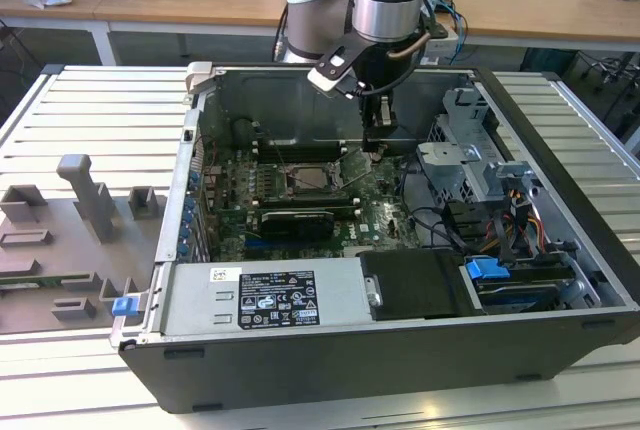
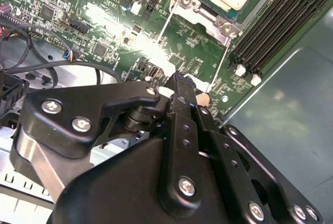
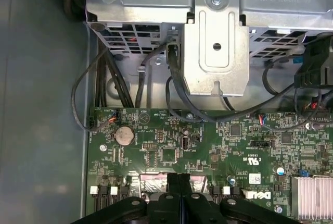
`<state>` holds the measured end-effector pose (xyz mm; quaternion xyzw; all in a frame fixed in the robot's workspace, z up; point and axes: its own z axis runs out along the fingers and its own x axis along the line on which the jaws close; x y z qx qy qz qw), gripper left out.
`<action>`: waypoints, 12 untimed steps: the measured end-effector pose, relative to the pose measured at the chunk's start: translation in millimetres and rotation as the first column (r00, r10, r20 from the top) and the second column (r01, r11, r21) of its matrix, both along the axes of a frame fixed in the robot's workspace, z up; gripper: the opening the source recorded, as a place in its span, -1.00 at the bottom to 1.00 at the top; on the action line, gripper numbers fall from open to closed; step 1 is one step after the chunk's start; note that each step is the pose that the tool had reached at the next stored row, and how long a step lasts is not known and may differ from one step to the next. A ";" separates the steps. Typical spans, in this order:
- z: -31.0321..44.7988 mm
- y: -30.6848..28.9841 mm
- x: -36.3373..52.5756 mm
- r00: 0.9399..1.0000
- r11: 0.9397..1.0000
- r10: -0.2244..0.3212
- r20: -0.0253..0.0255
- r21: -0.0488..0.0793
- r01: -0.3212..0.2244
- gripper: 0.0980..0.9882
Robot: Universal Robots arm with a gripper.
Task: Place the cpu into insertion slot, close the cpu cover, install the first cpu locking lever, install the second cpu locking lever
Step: 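Close the cpu cover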
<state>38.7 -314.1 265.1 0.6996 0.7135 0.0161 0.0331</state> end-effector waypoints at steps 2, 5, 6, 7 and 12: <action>0.0 0.0 3.4 1.000 1.000 0.000 0.000 0.000 0.000 -0.98; -0.7 0.0 15.0 1.000 1.000 0.000 -0.001 -0.001 0.000 -0.98; -1.4 0.0 16.9 1.000 1.000 0.000 -0.002 -0.001 0.000 -0.98; -3.0 0.0 19.7 1.000 1.000 0.000 -0.003 -0.001 0.000 -0.98; -16.8 0.0 23.5 1.000 1.000 0.000 -0.017 -0.001 0.000 -0.98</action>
